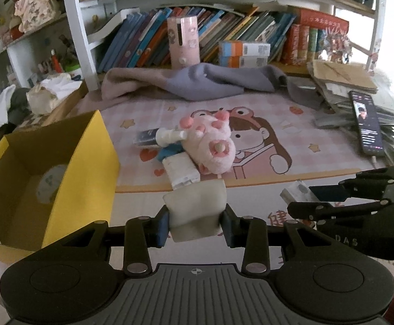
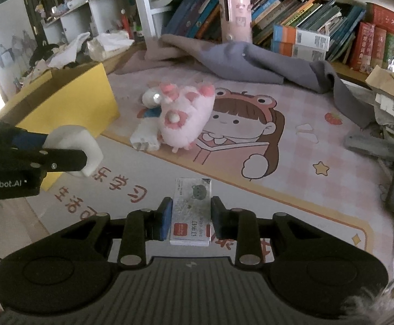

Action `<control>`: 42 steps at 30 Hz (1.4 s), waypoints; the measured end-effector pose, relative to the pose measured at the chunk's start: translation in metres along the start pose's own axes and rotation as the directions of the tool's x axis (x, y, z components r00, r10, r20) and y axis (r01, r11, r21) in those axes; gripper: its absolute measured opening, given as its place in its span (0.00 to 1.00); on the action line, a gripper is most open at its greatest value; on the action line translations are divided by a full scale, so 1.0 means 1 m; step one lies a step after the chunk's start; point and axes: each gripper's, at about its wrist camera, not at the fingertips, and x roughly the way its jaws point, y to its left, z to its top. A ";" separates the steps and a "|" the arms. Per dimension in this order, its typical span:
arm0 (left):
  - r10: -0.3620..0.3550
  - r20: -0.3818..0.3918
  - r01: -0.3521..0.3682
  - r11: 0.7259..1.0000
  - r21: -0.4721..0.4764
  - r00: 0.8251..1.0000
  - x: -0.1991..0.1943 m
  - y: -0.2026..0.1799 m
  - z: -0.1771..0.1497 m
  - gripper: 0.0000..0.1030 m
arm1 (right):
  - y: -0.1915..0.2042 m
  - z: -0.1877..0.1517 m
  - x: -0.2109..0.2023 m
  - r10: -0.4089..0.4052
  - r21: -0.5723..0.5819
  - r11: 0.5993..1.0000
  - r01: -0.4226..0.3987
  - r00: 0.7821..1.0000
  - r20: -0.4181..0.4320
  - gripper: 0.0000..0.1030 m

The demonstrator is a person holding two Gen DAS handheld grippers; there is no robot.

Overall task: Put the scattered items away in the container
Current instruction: 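Carry the foam block with the left tool while the right tool carries the small box toward the yellow box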

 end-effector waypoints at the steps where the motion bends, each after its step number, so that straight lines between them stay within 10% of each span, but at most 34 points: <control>1: -0.006 0.004 0.006 1.000 0.000 1.000 -0.003 0.001 0.000 0.36 | 0.001 0.000 -0.003 0.000 0.002 1.000 0.000 1.000 0.003 0.28; 42: -0.289 0.093 0.284 0.957 0.059 0.953 -0.108 0.113 -0.092 0.35 | 0.180 -0.038 -0.081 -0.120 0.067 0.991 0.116 0.991 0.058 0.28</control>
